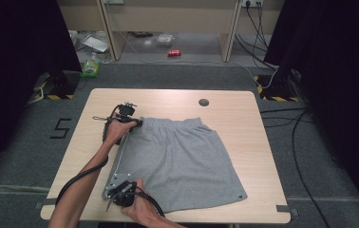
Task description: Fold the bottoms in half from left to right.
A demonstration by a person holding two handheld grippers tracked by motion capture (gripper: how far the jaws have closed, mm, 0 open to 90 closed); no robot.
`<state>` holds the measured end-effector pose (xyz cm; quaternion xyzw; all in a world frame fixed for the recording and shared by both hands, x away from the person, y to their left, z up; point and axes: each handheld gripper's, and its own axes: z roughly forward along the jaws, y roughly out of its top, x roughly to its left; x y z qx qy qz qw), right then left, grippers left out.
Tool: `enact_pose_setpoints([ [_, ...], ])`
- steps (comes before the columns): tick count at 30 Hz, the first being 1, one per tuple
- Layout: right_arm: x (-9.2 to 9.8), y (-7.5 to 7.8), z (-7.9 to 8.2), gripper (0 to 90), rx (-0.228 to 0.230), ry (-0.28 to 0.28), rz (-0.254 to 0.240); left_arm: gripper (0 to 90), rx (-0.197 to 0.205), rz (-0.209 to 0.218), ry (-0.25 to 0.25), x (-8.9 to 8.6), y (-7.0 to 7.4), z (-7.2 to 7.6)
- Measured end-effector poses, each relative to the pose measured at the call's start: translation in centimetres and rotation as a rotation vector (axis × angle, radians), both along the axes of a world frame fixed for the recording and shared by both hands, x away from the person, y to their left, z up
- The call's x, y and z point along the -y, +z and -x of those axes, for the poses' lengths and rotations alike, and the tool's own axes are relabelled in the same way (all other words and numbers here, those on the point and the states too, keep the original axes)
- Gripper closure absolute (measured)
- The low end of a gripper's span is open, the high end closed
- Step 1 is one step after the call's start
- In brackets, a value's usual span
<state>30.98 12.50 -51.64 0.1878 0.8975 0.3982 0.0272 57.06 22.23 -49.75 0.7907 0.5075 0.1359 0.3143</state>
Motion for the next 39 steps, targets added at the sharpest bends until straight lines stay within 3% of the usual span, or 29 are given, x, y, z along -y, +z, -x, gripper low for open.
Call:
enact_pose_setpoints([
  [5, 1.0, 0.7, -0.1, 85.9, -0.012, 0.013, -0.037, 80.9, 0.002, 0.025, 0.012, 0.0, 0.9, -0.1],
  [9, 2.5, 1.8, 0.0, 85.9, -0.014, 0.013, -0.082, 81.1, 0.006, 0.047, 0.015, 0.2, 2.5, -0.1],
  [11, 3.4, 2.4, 0.0, 86.0, -0.008, 0.004, -0.105, 81.1, 0.008, 0.036, 0.005, 0.5, 3.3, -0.1],
  [16, 6.9, 4.2, -0.5, 86.1, -0.028, -0.053, -0.192, 81.0, 0.014, 0.033, 0.000, 1.8, 5.3, -0.2],
  [19, 9.4, 5.1, -0.5, 86.2, -0.022, -0.079, -0.233, 81.0, 0.010, 0.055, 0.006, 2.8, 6.4, -0.2],
  [22, 12.0, 6.0, -0.5, 86.2, -0.037, -0.121, -0.289, 81.0, 0.017, 0.042, 0.000, 4.5, 7.7, -0.1],
  [29, 18.0, 7.6, 0.7, 86.2, 0.018, -0.207, -0.344, 80.9, 0.039, 0.043, -0.042, 9.0, 10.2, 0.0],
  [39, 24.4, 7.2, 2.3, 86.2, 0.024, -0.326, -0.382, 80.8, 0.041, 0.060, -0.101, 14.2, 10.1, -0.1],
])
